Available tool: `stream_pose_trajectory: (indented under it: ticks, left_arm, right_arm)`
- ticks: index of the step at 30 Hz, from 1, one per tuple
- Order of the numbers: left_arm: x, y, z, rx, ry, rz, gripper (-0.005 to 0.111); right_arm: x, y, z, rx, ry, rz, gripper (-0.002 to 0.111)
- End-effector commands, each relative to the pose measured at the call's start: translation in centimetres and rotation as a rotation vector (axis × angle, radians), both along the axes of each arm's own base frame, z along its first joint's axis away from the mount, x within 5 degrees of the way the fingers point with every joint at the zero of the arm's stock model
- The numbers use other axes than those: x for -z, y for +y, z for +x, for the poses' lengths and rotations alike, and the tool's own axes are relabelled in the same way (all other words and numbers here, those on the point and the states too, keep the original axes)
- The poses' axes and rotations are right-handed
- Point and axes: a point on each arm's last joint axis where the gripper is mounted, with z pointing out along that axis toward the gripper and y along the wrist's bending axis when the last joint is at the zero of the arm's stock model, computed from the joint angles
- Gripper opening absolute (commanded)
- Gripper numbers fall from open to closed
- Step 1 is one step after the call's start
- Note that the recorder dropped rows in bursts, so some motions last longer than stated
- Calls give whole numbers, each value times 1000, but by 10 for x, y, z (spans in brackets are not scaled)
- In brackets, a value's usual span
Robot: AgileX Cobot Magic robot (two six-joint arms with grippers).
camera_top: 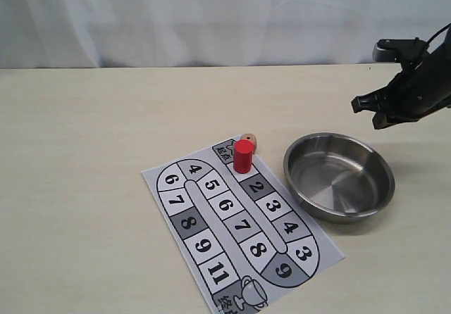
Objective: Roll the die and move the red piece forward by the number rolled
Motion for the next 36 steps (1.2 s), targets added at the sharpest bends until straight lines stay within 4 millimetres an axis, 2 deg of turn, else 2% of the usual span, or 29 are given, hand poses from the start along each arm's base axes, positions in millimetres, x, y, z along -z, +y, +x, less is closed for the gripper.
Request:
stream_pose_trajectory:
  ticks: [1, 5, 10, 17, 25, 28, 31, 36]
  left_arm:
    - [0, 0, 0, 0, -9, -4, 0]
    - [0, 0, 0, 0, -9, -4, 0]
    - [0, 0, 0, 0, -2, -6, 0]
    - [0, 0, 0, 0, -4, -6, 0]
    - [0, 0, 0, 0, -4, -6, 0]
    - [0, 0, 0, 0, -4, -6, 0]
    - [0, 0, 0, 0, -4, -6, 0]
    - [0, 0, 0, 0, -4, -6, 0]
  right_arm:
    - [-17, -2, -8, 22, 0, 7, 4]
    - [-26, 0, -14, 22, 20, 1, 4]
    - [-27, 11, -19, 31, 36, -132, 4]
    - [-26, 24, -20, -5, 53, -37, 4]
    - [-26, 23, -23, -17, 79, -47, 4]
    - [-33, 23, -27, -3, 85, -41, 4]
    - [-46, 24, -39, 6, 53, -37, 4]
    - [-74, 22, -72, 13, -24, -48, 4]
